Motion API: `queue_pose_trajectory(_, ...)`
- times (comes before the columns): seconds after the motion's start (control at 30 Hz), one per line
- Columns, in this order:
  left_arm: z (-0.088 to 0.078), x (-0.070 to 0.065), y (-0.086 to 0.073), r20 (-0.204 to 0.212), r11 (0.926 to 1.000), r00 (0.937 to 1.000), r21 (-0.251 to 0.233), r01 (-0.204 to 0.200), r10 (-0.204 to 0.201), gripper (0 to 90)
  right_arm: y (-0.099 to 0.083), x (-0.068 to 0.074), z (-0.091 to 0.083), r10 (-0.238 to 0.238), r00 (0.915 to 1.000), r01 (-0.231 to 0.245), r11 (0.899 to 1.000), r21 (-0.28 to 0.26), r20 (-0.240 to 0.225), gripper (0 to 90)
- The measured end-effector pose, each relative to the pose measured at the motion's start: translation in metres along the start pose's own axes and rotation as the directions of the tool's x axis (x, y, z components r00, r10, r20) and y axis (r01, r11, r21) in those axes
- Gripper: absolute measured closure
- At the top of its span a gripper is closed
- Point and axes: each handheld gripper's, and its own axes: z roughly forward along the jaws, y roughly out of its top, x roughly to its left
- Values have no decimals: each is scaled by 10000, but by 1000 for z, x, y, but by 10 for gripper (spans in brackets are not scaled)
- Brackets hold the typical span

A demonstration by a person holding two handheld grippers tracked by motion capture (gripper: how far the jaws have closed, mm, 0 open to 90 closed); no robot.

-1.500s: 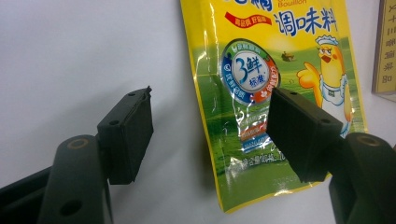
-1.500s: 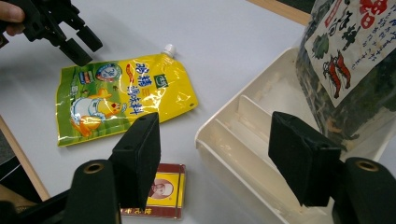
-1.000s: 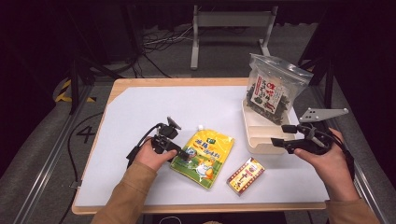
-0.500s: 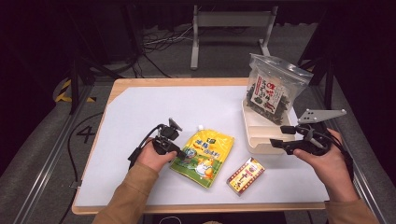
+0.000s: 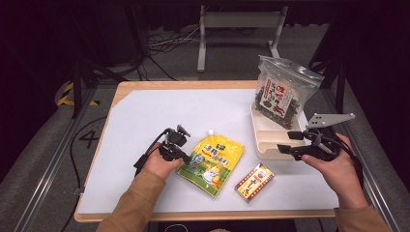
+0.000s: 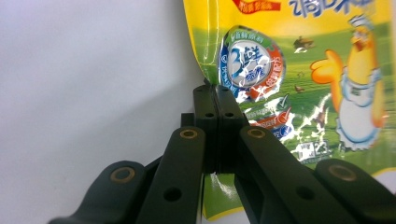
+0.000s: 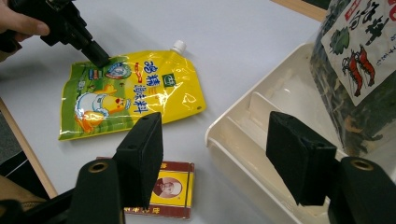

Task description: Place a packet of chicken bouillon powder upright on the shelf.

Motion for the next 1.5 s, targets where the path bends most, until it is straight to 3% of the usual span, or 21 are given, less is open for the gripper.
queue_pose_trajectory(0.37, -17, -11, -3, -132, 9932, 9977, -953, -670, 661, 900, 1, 2, 6, -7, 9999, 9, 9999, 122, -139, 385)
queue_pose_trajectory(0.57, -28, -21, -6, -300, 9839, 9928, -1335, -1192, 1162, 900, 8, 6, 19, -324, 9990, 334, 9989, 340, -293, 406)
queue_pose_trajectory(0.63, -28, -21, -6, -300, 9839, 9928, -1335, -1192, 1162, 900, 10, 7, 22, -415, 9985, 429, 9983, 402, -360, 411)
queue_pose_trajectory(0.67, -30, -23, -7, -411, 9794, 9897, -1438, -1415, 1369, 900, 10, 7, 22, -415, 9985, 429, 9983, 402, -360, 411)
queue_pose_trajectory(0.8, -34, -30, -10, -642, 9741, 9866, -1613, -1587, 1501, 900, 19, 12, 38, -784, 9948, 819, 9951, 545, -647, 422)
queue_pose_trajectory(1.23, -49, -46, -20, -958, 9519, 9757, -2193, -2139, 1971, 900, 37, 15, 81, -1175, 9828, 1290, 9888, 750, -1425, 406)
queue_pose_trajectory(1.3, -51, -48, -22, -1073, 9457, 9724, -2325, -2271, 2072, 900, 39, 15, 88, -1136, 9812, 1278, 9882, 842, -1561, 395)
queue_pose_trajectory(1.5, -56, -53, -27, -1183, 9371, 9668, -2440, -2496, 2267, 900, 46, 14, 105, -1247, 9767, 1429, 9851, 961, -1748, 343)
